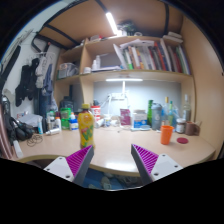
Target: Pour water
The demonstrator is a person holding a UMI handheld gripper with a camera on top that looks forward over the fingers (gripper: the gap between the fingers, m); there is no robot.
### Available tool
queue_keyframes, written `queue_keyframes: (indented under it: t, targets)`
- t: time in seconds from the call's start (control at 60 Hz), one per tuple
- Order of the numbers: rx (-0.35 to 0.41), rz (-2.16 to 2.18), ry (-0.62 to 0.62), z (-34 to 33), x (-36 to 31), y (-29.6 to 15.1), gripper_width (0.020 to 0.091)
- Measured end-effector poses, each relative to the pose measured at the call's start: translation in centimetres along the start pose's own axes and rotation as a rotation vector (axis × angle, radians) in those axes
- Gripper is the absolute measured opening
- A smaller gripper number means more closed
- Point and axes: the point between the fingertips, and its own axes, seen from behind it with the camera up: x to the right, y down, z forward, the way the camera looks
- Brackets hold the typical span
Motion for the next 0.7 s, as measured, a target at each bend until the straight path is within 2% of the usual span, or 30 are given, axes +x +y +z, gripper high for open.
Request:
queue_keyframes:
  t: [0.2, 0.333, 0.417, 0.433, 0.517, 0.583, 0.7]
  targets:
    - [0.021, -0.020, -0.076, 8.8, -8.3, -0.7, 0.0847]
    - [0.026, 0.000, -0.057, 14.5, -10.5, -0.2, 0.0838]
    - [0.017, 0.019, -0.026, 17.2, -10.3, 0.0, 0.0856]
    - [0.017, 0.022, -0.021, 17.7, -10.6, 0.0, 0.0841]
    - [0.006, 0.020, 0.007, 19.2, -10.3, 0.4, 0.0489]
    - [0.016, 0.032, 0.057, 19.4, -9.2, 0.3, 0.0445]
    - [0.023, 0.041, 0.029, 19.5, -9.7, 0.3, 0.0366]
